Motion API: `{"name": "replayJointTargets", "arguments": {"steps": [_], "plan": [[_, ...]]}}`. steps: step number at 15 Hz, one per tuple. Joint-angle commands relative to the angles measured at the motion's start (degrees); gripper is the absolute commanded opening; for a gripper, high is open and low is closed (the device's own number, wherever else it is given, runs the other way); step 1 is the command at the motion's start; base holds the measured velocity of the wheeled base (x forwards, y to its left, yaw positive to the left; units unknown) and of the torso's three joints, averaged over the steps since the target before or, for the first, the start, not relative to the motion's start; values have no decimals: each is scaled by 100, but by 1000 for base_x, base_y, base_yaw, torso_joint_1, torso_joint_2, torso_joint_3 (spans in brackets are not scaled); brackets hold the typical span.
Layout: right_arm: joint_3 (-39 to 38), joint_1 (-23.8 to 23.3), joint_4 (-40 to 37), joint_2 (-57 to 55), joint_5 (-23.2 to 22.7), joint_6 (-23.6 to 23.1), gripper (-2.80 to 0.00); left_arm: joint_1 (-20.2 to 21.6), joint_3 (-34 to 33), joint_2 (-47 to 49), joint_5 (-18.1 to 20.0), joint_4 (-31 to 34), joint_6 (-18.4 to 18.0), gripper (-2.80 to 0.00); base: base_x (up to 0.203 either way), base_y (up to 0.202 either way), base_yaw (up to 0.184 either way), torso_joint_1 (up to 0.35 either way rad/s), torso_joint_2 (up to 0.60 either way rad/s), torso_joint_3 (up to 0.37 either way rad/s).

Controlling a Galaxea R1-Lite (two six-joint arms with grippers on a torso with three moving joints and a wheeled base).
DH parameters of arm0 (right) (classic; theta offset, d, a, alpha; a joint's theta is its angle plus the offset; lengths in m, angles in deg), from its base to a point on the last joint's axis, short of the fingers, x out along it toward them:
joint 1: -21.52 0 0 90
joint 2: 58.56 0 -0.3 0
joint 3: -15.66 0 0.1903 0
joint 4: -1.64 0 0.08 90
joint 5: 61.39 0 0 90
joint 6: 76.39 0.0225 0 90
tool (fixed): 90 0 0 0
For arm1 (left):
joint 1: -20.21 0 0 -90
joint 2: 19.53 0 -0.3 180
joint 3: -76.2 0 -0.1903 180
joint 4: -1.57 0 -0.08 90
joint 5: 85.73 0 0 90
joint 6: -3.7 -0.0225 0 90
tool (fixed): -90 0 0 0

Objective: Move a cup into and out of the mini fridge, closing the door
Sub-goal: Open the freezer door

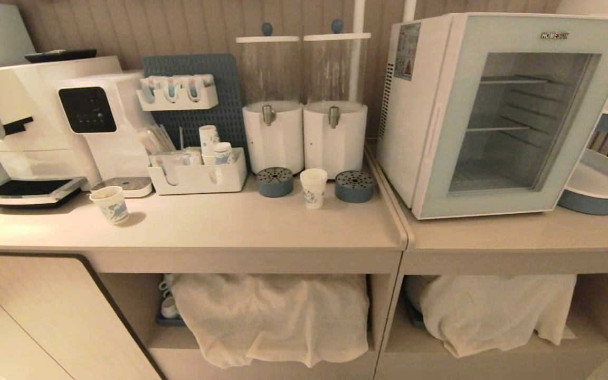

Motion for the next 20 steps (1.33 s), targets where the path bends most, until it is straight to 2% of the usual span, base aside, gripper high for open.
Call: {"name": "replayJointTargets", "arguments": {"steps": [1, 20], "plan": [[0, -1, -9, -6, -6, -5, -280, -1, -1, -11, 0, 4, 4, -280, 0, -194, 0, 1, -7, 2], [0, -1, -9, -6, -4, -5, -280, -1, -1, -11, 0, 4, 4, -280, 0, -192, 0, 2, 2, 3]]}}
